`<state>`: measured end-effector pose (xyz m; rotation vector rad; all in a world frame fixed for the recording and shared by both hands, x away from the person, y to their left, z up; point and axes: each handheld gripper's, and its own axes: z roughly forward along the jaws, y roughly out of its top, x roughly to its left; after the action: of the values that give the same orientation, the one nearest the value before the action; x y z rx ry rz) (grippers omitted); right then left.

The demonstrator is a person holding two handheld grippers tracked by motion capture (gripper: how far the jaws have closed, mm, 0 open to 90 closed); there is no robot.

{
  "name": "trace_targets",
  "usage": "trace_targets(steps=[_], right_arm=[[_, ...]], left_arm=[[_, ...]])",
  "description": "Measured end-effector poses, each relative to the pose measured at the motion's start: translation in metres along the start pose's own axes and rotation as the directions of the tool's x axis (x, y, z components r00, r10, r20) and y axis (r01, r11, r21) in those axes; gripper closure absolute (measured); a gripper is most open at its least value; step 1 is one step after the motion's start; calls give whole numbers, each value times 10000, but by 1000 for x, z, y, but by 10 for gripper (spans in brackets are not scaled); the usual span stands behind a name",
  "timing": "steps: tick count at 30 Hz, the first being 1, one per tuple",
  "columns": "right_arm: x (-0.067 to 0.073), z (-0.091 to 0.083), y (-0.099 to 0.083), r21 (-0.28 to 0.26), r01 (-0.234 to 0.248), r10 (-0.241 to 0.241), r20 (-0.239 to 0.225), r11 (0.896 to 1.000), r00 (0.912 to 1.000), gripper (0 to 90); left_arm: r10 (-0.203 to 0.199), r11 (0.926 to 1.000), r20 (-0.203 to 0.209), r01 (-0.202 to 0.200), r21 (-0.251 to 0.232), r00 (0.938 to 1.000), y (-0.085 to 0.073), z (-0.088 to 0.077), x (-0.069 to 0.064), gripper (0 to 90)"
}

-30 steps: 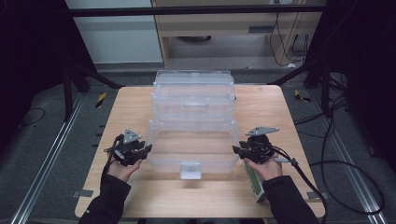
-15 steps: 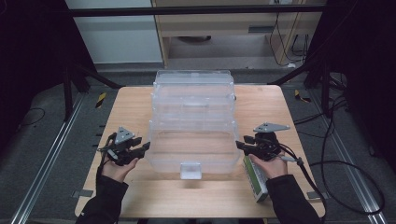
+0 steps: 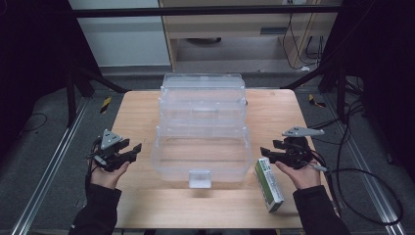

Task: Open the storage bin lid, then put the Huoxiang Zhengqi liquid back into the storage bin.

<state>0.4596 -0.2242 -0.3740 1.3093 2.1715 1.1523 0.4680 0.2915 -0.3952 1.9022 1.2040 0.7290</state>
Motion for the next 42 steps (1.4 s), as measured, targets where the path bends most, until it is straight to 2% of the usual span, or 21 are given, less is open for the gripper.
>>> trace_targets(steps=[5, 8, 16, 23, 30, 36, 42], right_arm=[[0, -8, 2, 438, 1, -7, 131, 9990, 9999, 368], [2, -10, 3, 668, -51, 44, 109, 9978, 9999, 349], [9, -13, 1, 1220, 261, -283, 160, 9922, 9995, 352], [14, -17, -3, 1885, 251, -283, 142, 9817, 9995, 380], [22, -16, -8, 2532, 327, -352, 53, 9669, 9994, 394], [27, -14, -10, 2792, 389, -392, -44, 9594, 9992, 414], [30, -10, -11, 3356, 305, -330, 18, 9415, 9995, 441]], left_arm=[[-314, 9990, -290, 323, 298, 9991, -11, 1, 10, 422], [-335, 9985, -547, 358, 420, 9979, -15, 3, 14, 389], [-471, 9966, -689, 516, 640, 9965, -21, 7, 18, 365], [-513, 9952, -685, 567, 799, 9963, -25, 12, 20, 357], [-490, 9949, -756, 554, 843, 9959, -27, 13, 21, 360], [-463, 9936, -714, 533, 996, 9964, -30, 17, 21, 357], [-426, 9927, -705, 502, 1097, 9966, -31, 19, 20, 354]])
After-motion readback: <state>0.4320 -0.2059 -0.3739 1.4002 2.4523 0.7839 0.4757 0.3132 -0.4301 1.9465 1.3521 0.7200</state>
